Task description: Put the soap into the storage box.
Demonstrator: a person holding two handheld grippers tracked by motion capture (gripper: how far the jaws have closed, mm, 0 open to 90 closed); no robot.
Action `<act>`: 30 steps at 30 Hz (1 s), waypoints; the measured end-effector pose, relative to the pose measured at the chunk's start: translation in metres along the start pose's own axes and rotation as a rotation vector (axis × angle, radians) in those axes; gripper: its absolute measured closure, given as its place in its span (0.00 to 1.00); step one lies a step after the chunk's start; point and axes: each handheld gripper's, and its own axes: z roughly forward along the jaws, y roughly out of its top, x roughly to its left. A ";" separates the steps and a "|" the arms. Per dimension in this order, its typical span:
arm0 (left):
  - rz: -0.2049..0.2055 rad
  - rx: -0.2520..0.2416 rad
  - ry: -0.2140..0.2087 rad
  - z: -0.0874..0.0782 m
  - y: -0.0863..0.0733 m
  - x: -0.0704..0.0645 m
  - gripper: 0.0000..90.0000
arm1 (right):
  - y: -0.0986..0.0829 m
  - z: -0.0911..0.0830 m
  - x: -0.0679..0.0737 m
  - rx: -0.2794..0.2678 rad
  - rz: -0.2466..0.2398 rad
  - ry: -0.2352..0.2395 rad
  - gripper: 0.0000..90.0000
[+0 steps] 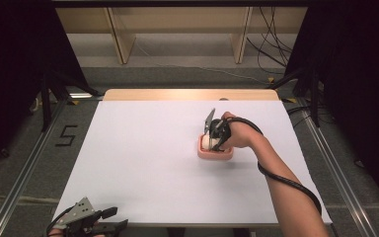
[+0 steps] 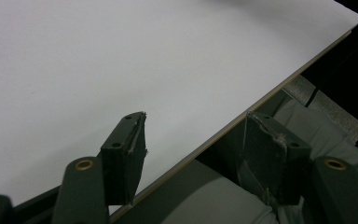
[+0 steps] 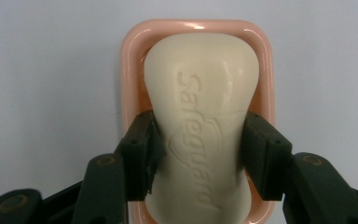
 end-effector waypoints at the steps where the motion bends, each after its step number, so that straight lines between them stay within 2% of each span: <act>1: 0.005 0.005 0.001 0.000 0.000 0.000 0.43 | 0.000 0.000 0.000 -0.002 0.002 0.000 0.56; 2: -0.009 -0.007 -0.003 0.000 0.000 0.000 0.43 | 0.000 0.000 0.000 -0.002 0.004 -0.002 0.56; 4: 0.006 0.004 0.000 0.000 0.000 0.001 0.43 | -0.001 -0.001 0.000 -0.003 0.014 -0.005 0.56; 5: 0.009 0.007 0.000 0.000 0.000 0.001 0.43 | -0.002 -0.001 -0.002 -0.006 0.001 -0.014 0.56; 8: -0.008 -0.011 -0.007 0.001 0.000 -0.001 0.43 | -0.004 -0.002 -0.001 -0.019 0.065 -0.018 0.53; 10: -0.010 -0.009 -0.006 0.000 0.000 -0.001 0.43 | -0.005 -0.005 -0.004 -0.059 0.061 -0.033 0.52; 11: -0.010 -0.009 -0.006 0.001 0.000 -0.001 0.43 | -0.005 -0.008 -0.003 -0.067 0.100 -0.027 0.50; 12: -0.007 -0.008 -0.006 0.001 0.000 -0.001 0.43 | -0.005 -0.010 -0.004 -0.074 0.087 -0.019 0.48; 16: -0.003 -0.002 -0.004 0.000 0.000 0.000 0.43 | -0.007 -0.017 -0.001 -0.085 0.121 -0.008 0.44; 17: -0.003 -0.003 -0.004 0.000 0.000 0.000 0.43 | -0.008 -0.019 -0.001 -0.091 0.107 -0.013 0.44; 19: -0.004 -0.004 -0.003 0.001 0.000 0.000 0.43 | -0.011 -0.023 0.002 -0.103 0.131 -0.012 0.44; 20: -0.004 -0.010 -0.010 0.001 -0.001 0.000 0.43 | -0.012 -0.024 0.003 -0.109 0.122 -0.018 0.43; 21: -0.005 -0.009 -0.012 0.001 0.000 0.000 0.43 | -0.015 -0.027 0.005 -0.117 0.142 -0.025 0.43; 22: -0.003 -0.003 0.003 0.000 0.000 0.000 0.43 | -0.017 -0.029 0.006 -0.121 0.127 -0.033 0.43; 24: -0.008 -0.007 0.000 0.000 0.000 -0.001 0.43 | -0.021 -0.032 0.009 -0.128 0.146 -0.037 0.43; 26: -0.005 -0.008 0.001 0.000 0.000 0.000 0.43 | -0.026 -0.035 0.015 -0.143 0.202 -0.068 0.43; 27: -0.001 -0.006 0.005 0.000 0.000 0.000 0.43 | -0.029 -0.037 0.016 -0.162 0.207 -0.077 0.43; 29: -0.005 -0.008 0.003 0.000 0.000 0.000 0.43 | -0.035 -0.040 0.021 -0.198 0.267 -0.088 0.43; 30: -0.004 -0.011 0.004 0.000 0.000 0.000 0.43 | -0.038 -0.041 0.022 -0.218 0.263 -0.090 0.44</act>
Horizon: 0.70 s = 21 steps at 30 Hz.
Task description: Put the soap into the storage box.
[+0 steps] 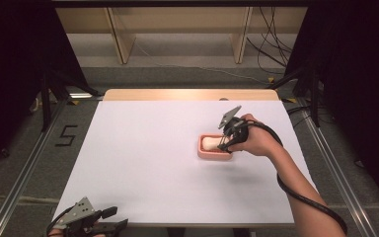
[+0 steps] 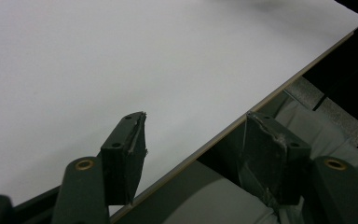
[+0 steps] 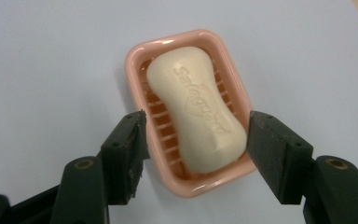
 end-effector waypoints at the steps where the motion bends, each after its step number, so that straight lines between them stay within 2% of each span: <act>1: -0.006 -0.005 -0.001 0.000 0.000 0.000 0.43 | -0.005 -0.002 0.006 0.003 0.068 -0.009 0.44; 6: -0.005 -0.003 -0.001 0.000 0.000 0.000 0.43 | -0.026 -0.004 0.017 -0.025 0.113 -0.014 0.45; 10: -0.001 0.000 0.002 0.000 0.000 0.000 0.43 | -0.041 -0.005 0.027 -0.055 0.122 -0.039 0.46; 13: -0.007 -0.009 -0.018 0.001 0.000 0.001 0.43 | -0.054 -0.007 0.035 -0.067 0.166 -0.057 0.46; 16: -0.005 -0.004 0.003 0.000 0.000 0.000 0.43 | -0.067 -0.007 0.043 -0.073 0.215 -0.067 0.47; 17: -0.009 -0.017 -0.016 0.002 -0.001 0.001 0.43 | -0.071 -0.007 0.043 -0.091 0.208 -0.063 0.47; 18: -0.024 -0.007 -0.016 0.001 -0.001 0.000 0.43 | -0.075 -0.007 0.046 -0.099 0.233 -0.074 0.47; 19: -0.012 -0.011 -0.015 0.002 0.000 0.001 0.43 | -0.079 -0.006 0.050 -0.113 0.269 -0.093 0.47; 21: -0.025 -0.005 -0.016 0.001 0.000 0.000 0.43 | -0.085 -0.006 0.054 -0.142 0.284 -0.111 0.47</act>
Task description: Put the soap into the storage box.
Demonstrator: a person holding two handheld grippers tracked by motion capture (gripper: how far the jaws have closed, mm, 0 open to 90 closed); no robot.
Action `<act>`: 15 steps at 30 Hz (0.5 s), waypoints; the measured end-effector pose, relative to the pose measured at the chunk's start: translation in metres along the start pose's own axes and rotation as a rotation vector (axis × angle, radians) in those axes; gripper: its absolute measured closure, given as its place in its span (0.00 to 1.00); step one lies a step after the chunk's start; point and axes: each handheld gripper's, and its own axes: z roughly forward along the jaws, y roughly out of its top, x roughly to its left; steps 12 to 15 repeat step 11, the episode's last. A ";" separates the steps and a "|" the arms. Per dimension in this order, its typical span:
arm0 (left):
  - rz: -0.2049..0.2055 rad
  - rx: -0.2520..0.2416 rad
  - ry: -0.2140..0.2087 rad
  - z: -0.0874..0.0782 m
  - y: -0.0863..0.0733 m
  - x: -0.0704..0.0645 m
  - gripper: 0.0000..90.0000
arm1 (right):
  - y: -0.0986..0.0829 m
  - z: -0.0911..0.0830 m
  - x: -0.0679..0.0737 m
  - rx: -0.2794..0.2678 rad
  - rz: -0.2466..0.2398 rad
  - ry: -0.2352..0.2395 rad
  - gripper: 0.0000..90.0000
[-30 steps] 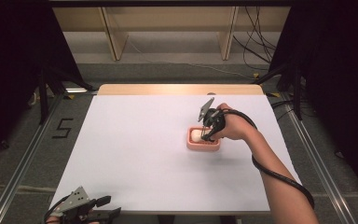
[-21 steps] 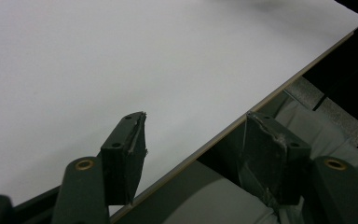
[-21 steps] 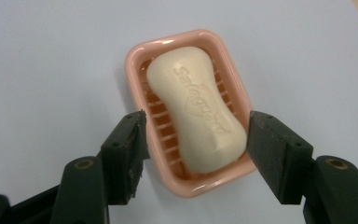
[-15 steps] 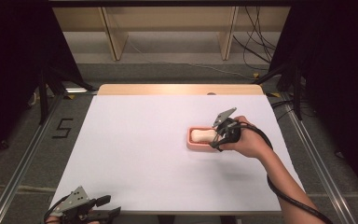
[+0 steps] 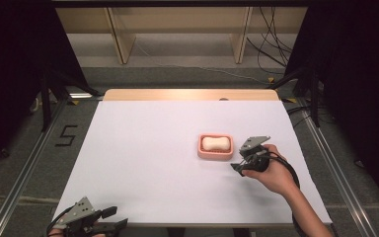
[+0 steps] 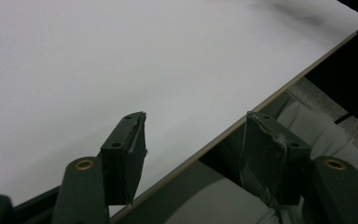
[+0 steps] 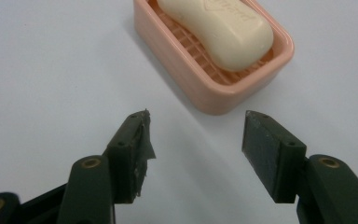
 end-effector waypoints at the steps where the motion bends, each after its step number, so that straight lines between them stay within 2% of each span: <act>1: 0.019 0.004 0.008 -0.001 0.000 0.001 0.43 | -0.003 -0.001 0.001 0.003 0.012 0.000 0.47; 2: -0.001 0.000 0.006 0.000 0.000 0.000 0.43 | -0.007 -0.001 0.002 -0.022 0.029 -0.010 0.48; 3: -0.001 0.000 0.001 0.000 0.000 0.000 0.43 | -0.011 -0.001 0.001 -0.043 0.035 -0.019 0.48; 4: 0.013 0.000 0.006 0.000 0.000 0.001 0.43 | -0.013 -0.002 0.001 -0.030 0.046 -0.008 0.48; 7: 0.014 -0.003 0.007 0.000 0.000 0.001 0.43 | -0.018 -0.001 0.001 -0.052 0.059 -0.028 0.49; 8: 0.014 -0.004 0.007 -0.001 0.001 0.000 0.43 | -0.023 0.000 0.002 -0.083 0.097 -0.043 0.49; 11: 0.015 -0.006 0.009 0.000 0.001 0.000 0.43 | -0.030 0.001 0.002 -0.083 0.123 -0.050 0.50; 15: 0.015 -0.006 0.009 0.000 0.001 0.000 0.43 | -0.030 0.001 0.002 -0.083 0.123 -0.050 0.50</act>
